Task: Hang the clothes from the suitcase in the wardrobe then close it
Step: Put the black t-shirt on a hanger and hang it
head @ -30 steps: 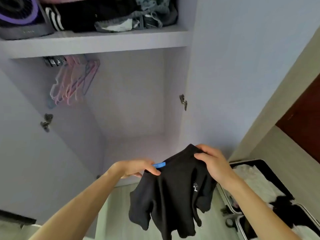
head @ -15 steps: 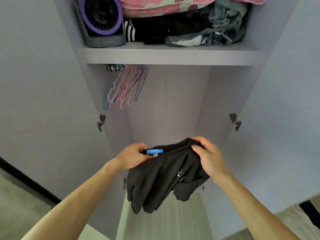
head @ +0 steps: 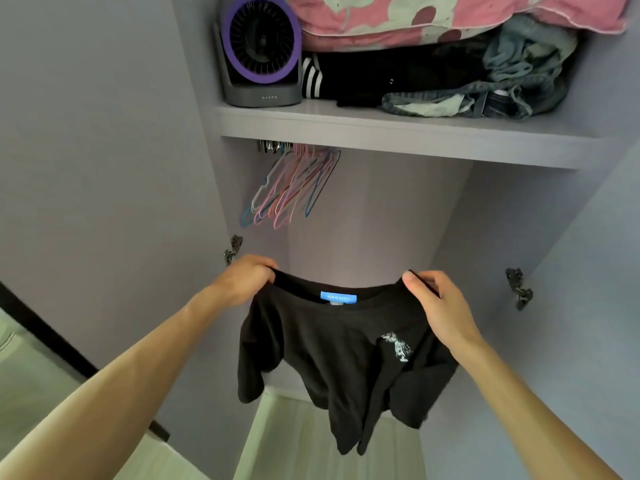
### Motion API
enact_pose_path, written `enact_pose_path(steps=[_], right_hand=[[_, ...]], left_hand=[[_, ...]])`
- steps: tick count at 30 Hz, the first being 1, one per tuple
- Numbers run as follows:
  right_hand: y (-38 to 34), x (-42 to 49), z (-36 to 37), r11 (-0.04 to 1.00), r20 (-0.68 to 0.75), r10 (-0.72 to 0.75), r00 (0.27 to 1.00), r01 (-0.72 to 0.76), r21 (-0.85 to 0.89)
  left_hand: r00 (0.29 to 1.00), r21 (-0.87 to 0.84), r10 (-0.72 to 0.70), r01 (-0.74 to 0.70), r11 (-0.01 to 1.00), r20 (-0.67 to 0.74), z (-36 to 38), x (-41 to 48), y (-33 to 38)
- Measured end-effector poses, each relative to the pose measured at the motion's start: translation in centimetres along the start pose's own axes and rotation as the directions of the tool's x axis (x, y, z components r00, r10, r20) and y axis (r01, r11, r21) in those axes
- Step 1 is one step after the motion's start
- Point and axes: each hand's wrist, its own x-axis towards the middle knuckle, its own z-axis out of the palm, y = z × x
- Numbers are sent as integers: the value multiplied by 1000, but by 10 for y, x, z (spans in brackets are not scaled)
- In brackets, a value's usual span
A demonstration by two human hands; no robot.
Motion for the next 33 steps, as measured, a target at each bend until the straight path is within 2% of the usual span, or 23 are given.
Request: enact_pose_path(steps=[2, 4, 6, 8, 9, 11, 13, 15, 18, 20, 23, 25, 27, 28, 32, 33], right_hand=[[-3, 9, -11, 995, 132, 25, 991, -12, -97], [-4, 17, -20, 991, 261, -1, 965, 37, -131], [-3, 24, -26, 987, 309, -64, 949, 105, -119], [2, 33, -32, 982, 277, -116, 954, 153, -115], [4, 36, -33, 978, 254, -140, 957, 173, -113], [7, 42, -29, 972, 248, -179, 952, 209, -103], [4, 45, -20, 967, 323, -211, 922, 246, -72], [-5, 49, -5, 964, 407, -237, 882, 266, -15], [-24, 54, 16, 957, 503, -272, 820, 287, 51], [-35, 58, 26, 957, 537, -275, 797, 281, 73], [-50, 69, 43, 970, 511, -245, 824, 211, 124], [-60, 82, 59, 974, 460, -220, 860, 171, 146], [-71, 100, 80, 978, 399, -191, 897, 142, 150], [-76, 110, 90, 981, 373, -171, 912, 123, 151], [-92, 158, 127, 995, 282, -99, 954, 88, 52], [-94, 171, 137, 997, 252, -71, 965, 64, 39]], left_hand=[[997, -320, -83, 81, 944, 8, 8, -2, 18], [975, -595, -216, 198, 779, 41, 14, -4, 31], [962, -699, -267, 232, 676, 62, 15, -3, 40], [969, -687, -240, 216, 694, 61, 15, -1, 49], [980, -640, -193, 174, 748, 41, 16, 0, 52], [999, -434, -53, 48, 900, 2, 21, 3, 58], [996, -206, 89, -83, 975, 20, 33, 5, 63], [977, -10, 188, -188, 982, 102, 49, 5, 68], [955, 198, 231, -267, 943, 186, 67, 5, 70], [954, 277, 271, -297, 914, 127, 69, 6, 66], [948, 354, 316, -305, 884, 28, 51, 11, 58], [939, 552, 342, -272, 788, -24, 33, 17, 54], [911, 769, 399, -180, 614, -105, 13, 27, 45], [872, 833, 467, -147, 533, -146, 1, 34, 40], [737, 960, 651, -10, 281, -183, -54, 60, 17], [726, 977, 667, 32, 213, -169, -69, 66, 13]])
